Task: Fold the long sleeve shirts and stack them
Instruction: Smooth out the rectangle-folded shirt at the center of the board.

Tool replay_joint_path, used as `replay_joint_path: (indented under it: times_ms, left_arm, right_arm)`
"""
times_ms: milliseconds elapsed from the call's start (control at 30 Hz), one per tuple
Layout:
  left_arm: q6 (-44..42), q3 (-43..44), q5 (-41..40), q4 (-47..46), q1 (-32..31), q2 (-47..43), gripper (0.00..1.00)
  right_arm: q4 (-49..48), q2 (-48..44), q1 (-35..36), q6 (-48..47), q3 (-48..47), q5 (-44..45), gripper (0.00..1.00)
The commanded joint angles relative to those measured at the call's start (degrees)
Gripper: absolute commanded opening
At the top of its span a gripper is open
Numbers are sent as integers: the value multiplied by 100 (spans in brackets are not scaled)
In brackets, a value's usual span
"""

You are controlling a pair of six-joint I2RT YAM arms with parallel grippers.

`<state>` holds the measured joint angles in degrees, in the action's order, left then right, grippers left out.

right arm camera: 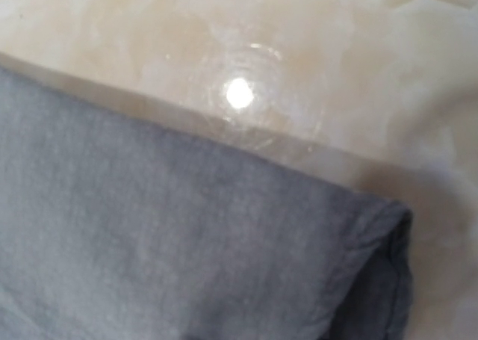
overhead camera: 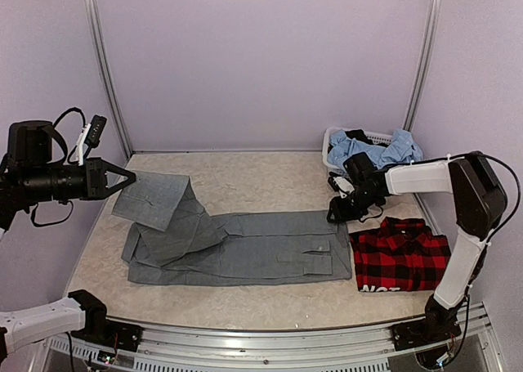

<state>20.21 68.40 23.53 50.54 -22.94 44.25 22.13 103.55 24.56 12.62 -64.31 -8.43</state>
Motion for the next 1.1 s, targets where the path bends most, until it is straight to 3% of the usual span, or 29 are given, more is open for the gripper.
replay_joint_path:
  times_ms: [0, 233, 600, 867, 1067]
  left_arm:
    - [-96, -15, 34, -184, -24, -28, 0]
    - [-105, -11, 41, -169, -26, -22, 0]
    - [-217, 34, -160, -140, -19, -4, 0]
    - [-309, 505, -1082, -126, -1, 61, 0]
    - [-435, 916, -1243, -114, 21, 307, 0]
  right_arm:
    - [-151, 159, -90, 38, -40, -194, 38]
    - [-213, 253, -119, 38, -54, -236, 30]
    - [-108, 80, -127, 39, -83, -286, 0]
    - [240, -257, -127, 38, -171, -373, 0]
    - [452, -350, -128, 30, -177, -584, 0]
